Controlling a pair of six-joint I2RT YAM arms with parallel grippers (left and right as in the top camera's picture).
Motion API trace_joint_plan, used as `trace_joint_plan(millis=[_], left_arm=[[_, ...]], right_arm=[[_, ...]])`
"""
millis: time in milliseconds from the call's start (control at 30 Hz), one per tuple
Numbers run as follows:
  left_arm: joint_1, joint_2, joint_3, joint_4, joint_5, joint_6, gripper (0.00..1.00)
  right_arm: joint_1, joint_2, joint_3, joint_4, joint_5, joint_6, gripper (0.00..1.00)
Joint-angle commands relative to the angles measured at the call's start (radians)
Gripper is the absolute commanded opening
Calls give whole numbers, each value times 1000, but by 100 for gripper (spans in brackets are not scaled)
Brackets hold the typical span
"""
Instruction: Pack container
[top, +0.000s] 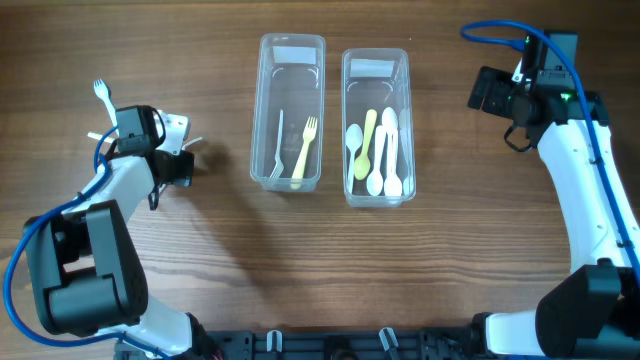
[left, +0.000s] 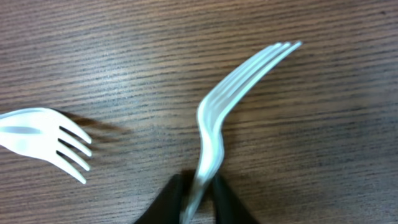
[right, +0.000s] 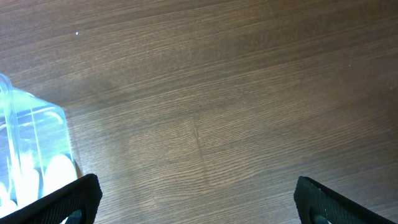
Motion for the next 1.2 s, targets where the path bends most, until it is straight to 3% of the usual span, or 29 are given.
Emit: trace_joint_plan(millis=[0, 167, 333, 500, 600, 867, 933, 967, 1000, 1100, 1167], left_arm=[[3, 19, 4, -8, 1, -50, 5], [-59, -104, 58, 24, 0, -68, 4], [-154, -295, 145, 29, 8, -269, 4], [-359, -494, 145, -49, 76, -475, 4], [-475, -479, 145, -52, 74, -602, 4], [-550, -262, 145, 5, 39, -702, 6], [-550, -237, 145, 29, 42, -700, 34], [-550, -238, 145, 46, 42, -700, 54], [-549, -247, 145, 78, 42, -700, 65], [-517, -312, 146, 93, 39, -700, 68], [-463, -381, 146, 18, -63, -701, 62]], right_arm=[[-2, -25, 13, 2, 5, -12, 100], [-2, -25, 13, 2, 5, -12, 100], [-2, -25, 13, 2, 5, -12, 100], [-2, -25, 13, 2, 5, -12, 100], [-2, -25, 13, 2, 5, -12, 100], [-2, -25, 13, 2, 5, -12, 100], [-2, -25, 13, 2, 5, -12, 100], [-2, -25, 13, 2, 5, -12, 100], [-2, -25, 13, 2, 5, -12, 100], [-2, -25, 13, 2, 5, -12, 100], [-2, -25, 13, 2, 5, -12, 100]])
